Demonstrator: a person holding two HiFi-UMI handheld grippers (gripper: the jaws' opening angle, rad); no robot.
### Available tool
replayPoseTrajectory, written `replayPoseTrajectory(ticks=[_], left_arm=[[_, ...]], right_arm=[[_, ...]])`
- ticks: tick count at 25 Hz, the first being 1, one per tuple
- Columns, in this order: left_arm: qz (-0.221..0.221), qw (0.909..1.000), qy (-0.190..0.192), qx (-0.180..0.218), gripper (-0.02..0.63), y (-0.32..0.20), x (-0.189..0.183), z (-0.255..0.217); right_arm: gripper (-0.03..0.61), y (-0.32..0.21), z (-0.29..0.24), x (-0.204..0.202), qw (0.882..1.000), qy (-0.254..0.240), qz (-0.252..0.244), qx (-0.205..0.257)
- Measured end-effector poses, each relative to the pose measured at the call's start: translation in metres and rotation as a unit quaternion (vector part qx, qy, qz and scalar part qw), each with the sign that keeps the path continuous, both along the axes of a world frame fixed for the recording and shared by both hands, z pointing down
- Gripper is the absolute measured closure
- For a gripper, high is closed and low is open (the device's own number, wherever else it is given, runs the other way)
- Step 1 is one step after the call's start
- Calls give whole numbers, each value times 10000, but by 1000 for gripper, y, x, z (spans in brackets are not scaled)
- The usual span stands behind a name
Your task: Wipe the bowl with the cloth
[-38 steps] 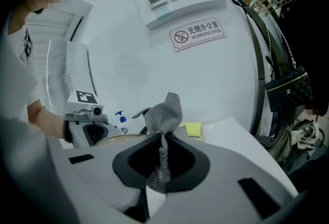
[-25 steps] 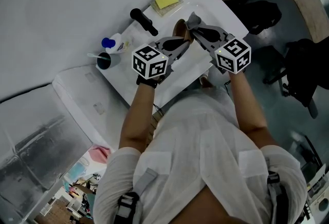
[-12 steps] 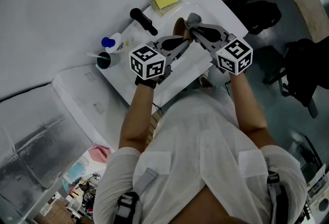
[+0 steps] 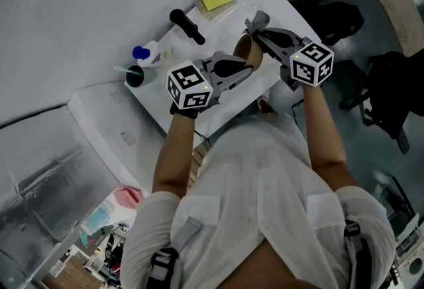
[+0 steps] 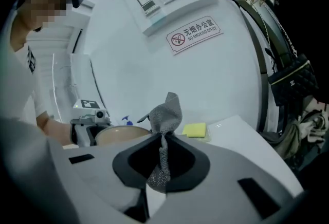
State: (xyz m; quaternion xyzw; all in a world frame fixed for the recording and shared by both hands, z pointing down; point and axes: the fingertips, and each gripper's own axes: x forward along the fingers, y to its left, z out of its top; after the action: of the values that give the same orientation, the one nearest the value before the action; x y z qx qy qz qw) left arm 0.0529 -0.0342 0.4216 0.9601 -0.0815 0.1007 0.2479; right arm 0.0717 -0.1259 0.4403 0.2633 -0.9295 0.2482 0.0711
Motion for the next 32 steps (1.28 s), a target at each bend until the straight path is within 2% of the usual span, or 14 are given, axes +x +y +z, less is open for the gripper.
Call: replayPoseTrajectory(ticks=[4, 7, 10, 12, 17, 22, 23, 25, 27, 32], left_arm=[[-233, 9994, 255, 25, 592, -12, -11, -11], [-323, 9981, 514, -32, 592, -19, -16, -22], [-479, 9940, 972, -166, 595, -27, -18, -36], [-615, 9914, 1136, -200, 595, -35, -21, -40], [-731, 9914, 1081, -104, 595, -41, -20, -39], [-1119, 9876, 1099, -34, 595, -54, -27, -39], [-1210, 9865, 1106, -25, 595, -57, -29, -39], [-1314, 9849, 1128, -61, 595, -60, -32, -39], [-1215, 9860, 1143, -87, 595, -58, -29, -39], [-865, 9886, 1208, -224, 595, -42, -17, -42]], right_arm=[[537, 5, 8, -3, 9968, 589, -249, 477], [537, 8, 8, -4, 9953, 586, -298, 708], [537, 14, 13, -11, 9920, 723, -520, 899], [537, 16, 11, -15, 9917, 710, -464, 967], [537, 15, 12, -15, 9874, 1073, -456, 1073], [537, 25, 9, -13, 9790, 1486, -643, 1237], [537, 29, 4, -13, 9789, 1443, -661, 1285], [537, 35, -14, -14, 9823, 1055, -685, 1389], [537, 36, -32, -15, 9840, 656, -659, 1517], [537, 22, -37, -8, 9818, 649, -527, 1705]])
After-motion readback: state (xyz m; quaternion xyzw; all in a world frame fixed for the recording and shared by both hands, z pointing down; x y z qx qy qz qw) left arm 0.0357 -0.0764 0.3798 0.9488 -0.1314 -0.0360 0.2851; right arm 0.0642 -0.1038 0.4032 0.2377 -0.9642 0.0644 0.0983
